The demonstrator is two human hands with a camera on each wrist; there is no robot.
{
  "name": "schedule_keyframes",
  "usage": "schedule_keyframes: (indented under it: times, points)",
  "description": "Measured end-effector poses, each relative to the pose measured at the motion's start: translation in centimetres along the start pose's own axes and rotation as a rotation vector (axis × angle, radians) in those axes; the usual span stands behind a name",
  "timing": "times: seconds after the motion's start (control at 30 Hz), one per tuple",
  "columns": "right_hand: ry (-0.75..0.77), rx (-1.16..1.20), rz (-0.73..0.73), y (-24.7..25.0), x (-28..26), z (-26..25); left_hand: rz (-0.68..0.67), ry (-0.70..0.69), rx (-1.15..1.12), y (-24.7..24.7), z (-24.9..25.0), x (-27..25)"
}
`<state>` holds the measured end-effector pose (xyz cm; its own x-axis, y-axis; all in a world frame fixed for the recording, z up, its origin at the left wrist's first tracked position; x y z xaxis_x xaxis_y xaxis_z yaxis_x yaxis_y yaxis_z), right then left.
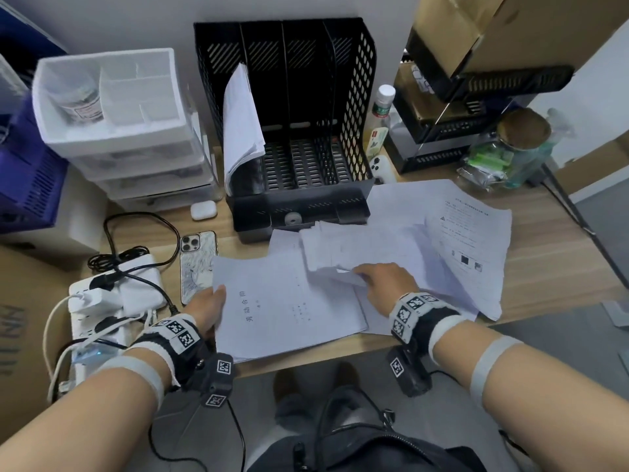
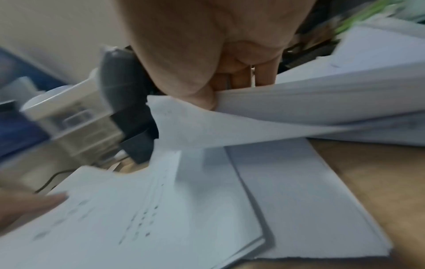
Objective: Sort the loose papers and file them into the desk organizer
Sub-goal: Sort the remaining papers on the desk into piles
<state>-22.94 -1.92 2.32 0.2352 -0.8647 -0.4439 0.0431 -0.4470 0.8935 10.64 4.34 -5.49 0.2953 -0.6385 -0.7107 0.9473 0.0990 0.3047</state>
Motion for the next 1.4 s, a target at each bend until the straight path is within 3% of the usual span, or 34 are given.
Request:
schedule_keyframes:
  times: [0.07, 0.13, 0.33, 0.5, 0.6, 0.7, 0.8, 0.9, 0.97, 1.0, 1.07, 1.13, 1.27, 1.4]
  points:
    - [-0.003, 0.075, 0.09, 0.5, -0.3, 0.1, -0.017, -0.01, 0.052, 0.2, 0.1, -0.3]
    - [0.103, 0.118, 0.116, 0.1, -0.7, -2.4, -0.055, -0.025, 0.039, -0.6, 0.6, -1.0]
    - [0.436, 0.081, -0.193, -4.6, -2.1, -11.7, -0.282, 0.133, -0.352, -4.2, -0.3, -2.3]
    - [0.49, 0.183, -0.244, -4.5, -2.1, -12.9, -0.306, -0.102, -0.101, -3.9, 0.4, -2.3]
    - [0.398, 0.217, -0.076, -1.7, -0.6, -9.7, -0.244, -0.158, -0.019, -2.3, 1.4, -2.2]
    - [0.233, 0.068, 0.104, 1.1, 1.2, -5.7, -0.278, -0.278, 0.111, -2.6, 4.1, -3.1]
    - [0.197, -0.053, 0.002, 1.2, 1.9, -3.9, -0.391, -0.347, 0.178, -4.5, 6.1, -4.3]
    - [0.144, -0.033, -0.16, -0.1, 1.5, -1.6, -0.493, -0.419, 0.318, -6.9, 6.6, -5.1]
    - [0.091, -0.013, -0.233, -1.0, 1.0, 0.9, -0.516, -0.407, 0.199, -7.8, 6.3, -4.8]
    - [0.056, -0.012, -0.222, -1.0, 0.8, 2.5, -0.482, -0.386, 0.101, -7.7, 6.1, -4.5]
    - [-0.065, -0.032, -0.165, -0.6, 0.7, 6.6, -0.278, -0.357, -0.046, -6.1, 5.3, -2.1]
    - [-0.233, -0.024, -0.114, 0.0, 0.3, 11.2, -0.1, -0.305, -0.043, -4.4, 4.0, -0.1]
    - [-0.457, 0.026, -0.037, 0.2, -0.5, 17.3, -0.098, -0.15, -0.118, -5.1, 2.4, 1.2]
    - [-0.474, 0.083, -0.017, -1.0, -0.4, 18.1, -0.075, -0.077, -0.065, -7.3, 2.1, 1.6]
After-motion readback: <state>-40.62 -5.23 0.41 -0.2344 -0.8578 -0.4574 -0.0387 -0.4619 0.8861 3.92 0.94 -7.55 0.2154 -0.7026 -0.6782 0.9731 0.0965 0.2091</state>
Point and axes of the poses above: each hand's wrist, its own x-axis towards the middle knuckle, its own y-axis out of the back of the hand, z = x × y, the point moved 8 cm from there along x, towards the middle knuckle, and after that the axes turned 13 degrees about -x, right-handed, at the moved point
